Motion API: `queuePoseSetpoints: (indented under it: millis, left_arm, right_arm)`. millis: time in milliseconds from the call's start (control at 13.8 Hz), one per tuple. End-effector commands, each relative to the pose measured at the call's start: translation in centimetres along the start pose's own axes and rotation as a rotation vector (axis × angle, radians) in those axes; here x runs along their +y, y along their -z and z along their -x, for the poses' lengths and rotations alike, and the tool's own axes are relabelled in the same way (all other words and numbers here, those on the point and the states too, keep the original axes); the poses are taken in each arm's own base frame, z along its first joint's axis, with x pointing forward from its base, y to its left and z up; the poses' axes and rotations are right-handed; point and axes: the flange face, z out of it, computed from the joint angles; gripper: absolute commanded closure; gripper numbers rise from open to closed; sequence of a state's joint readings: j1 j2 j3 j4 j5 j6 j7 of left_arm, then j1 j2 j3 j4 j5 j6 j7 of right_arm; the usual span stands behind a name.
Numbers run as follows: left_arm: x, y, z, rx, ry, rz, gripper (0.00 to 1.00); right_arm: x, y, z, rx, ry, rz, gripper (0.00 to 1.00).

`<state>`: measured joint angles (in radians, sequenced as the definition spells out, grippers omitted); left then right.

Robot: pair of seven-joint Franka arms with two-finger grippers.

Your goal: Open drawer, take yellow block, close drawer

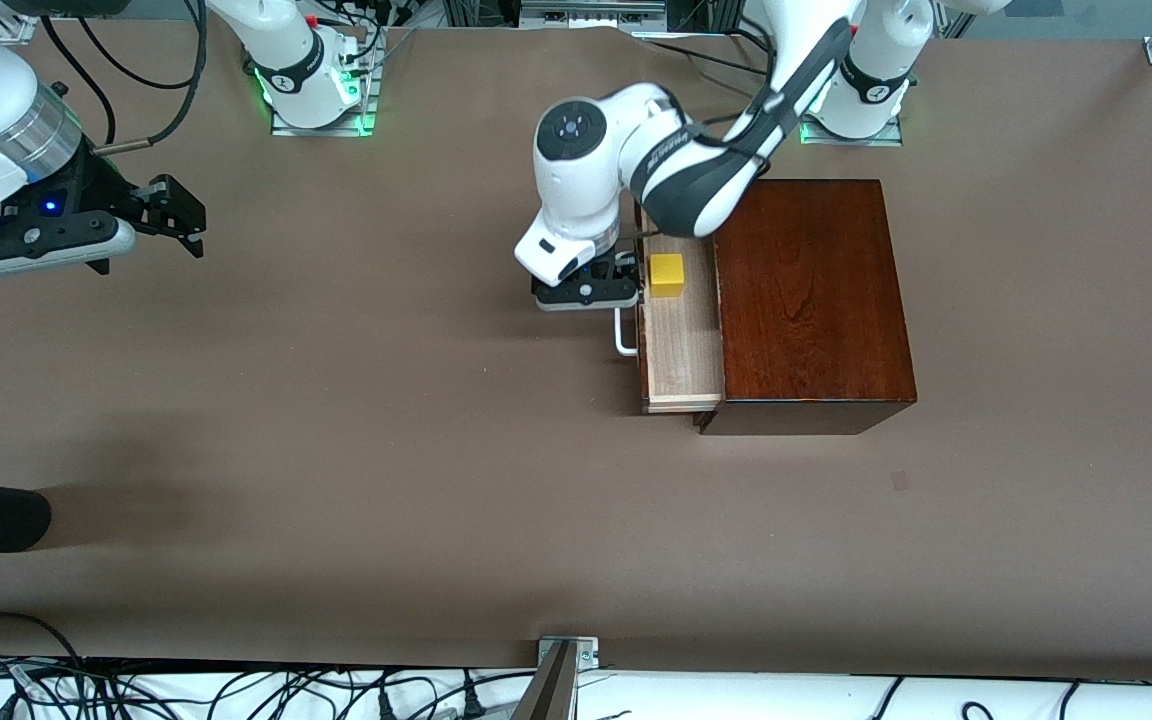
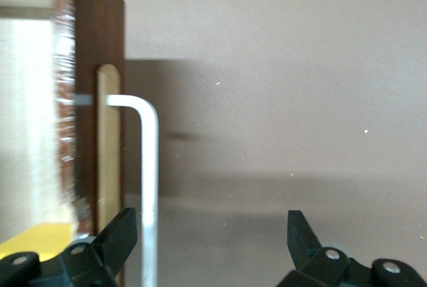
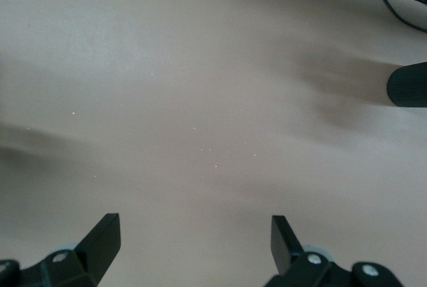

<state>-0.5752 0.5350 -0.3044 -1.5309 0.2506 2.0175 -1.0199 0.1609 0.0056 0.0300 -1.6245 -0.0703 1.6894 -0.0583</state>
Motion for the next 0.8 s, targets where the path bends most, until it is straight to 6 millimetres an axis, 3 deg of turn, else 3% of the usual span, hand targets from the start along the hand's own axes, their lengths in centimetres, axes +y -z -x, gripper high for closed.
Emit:
queuePoseSetpoints:
  millis: [0, 218, 509, 654, 726]
  left_arm:
    - [-3.9, 6.0, -1.3, -0.034, -0.037, -0.009, 0.00]
    - [-12.1, 11.8, -5.7, -0.091, -0.071, 0.031, 0.00]
    - [-22.9, 15.4, -9.3, -0.156, -0.212, 0.011, 0.00]
    - [-28.8, 16.5, -11.4, -0.162, -0.231, 0.017, 0.00]
    - [-31.4, 17.3, -12.0, -0.157, -0.233, 0.019, 0.00]
  right_arm:
    - [0.2, -0.1, -0.2, -0.002, -0.011, -0.007, 0.00]
    - [-0.1, -1.1, -0.9, -0.008, -0.005, -0.007, 0.00]
    - [-1.0, -4.0, -2.2, -0.043, 0.009, -0.023, 0.00]
    - [-2.1, -9.7, -3.9, -0.136, 0.020, -0.050, 0.00]
    - [-2.8, -9.9, -4.0, -0.136, 0.029, -0.062, 0.00]
